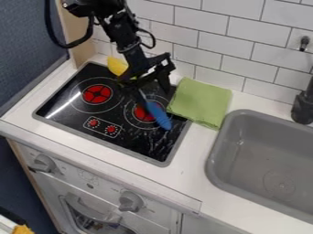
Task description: Took the blue fork and placed it on the right burner
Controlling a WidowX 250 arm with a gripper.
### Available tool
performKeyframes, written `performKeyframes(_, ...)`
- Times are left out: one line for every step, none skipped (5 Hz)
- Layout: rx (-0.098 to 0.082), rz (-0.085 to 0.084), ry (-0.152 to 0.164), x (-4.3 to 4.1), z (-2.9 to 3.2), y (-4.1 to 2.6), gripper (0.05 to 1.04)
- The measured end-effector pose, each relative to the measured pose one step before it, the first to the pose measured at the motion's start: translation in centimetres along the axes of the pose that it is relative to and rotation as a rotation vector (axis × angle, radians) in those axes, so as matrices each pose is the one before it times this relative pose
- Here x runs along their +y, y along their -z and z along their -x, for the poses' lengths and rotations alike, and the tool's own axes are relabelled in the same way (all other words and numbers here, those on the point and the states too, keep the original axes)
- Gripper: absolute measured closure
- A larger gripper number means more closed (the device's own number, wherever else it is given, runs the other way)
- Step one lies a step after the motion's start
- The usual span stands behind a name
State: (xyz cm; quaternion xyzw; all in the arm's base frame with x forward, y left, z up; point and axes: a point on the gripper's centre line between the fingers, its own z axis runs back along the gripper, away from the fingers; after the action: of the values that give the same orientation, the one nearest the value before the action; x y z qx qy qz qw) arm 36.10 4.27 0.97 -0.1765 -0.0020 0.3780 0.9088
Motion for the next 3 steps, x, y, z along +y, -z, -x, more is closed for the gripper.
performKeyframes(0.0099, -0.0808, 0.1127, 0.201, 0.157, -0.321, 0.072)
performKeyframes(-0.0152, -0.0793, 0.1399, -0.283, -0.183, -2.822, 0.075)
performKeyframes(-0.015, -0.0925, 0.0726, -0.571, 0.308, -2.063, 0.082)
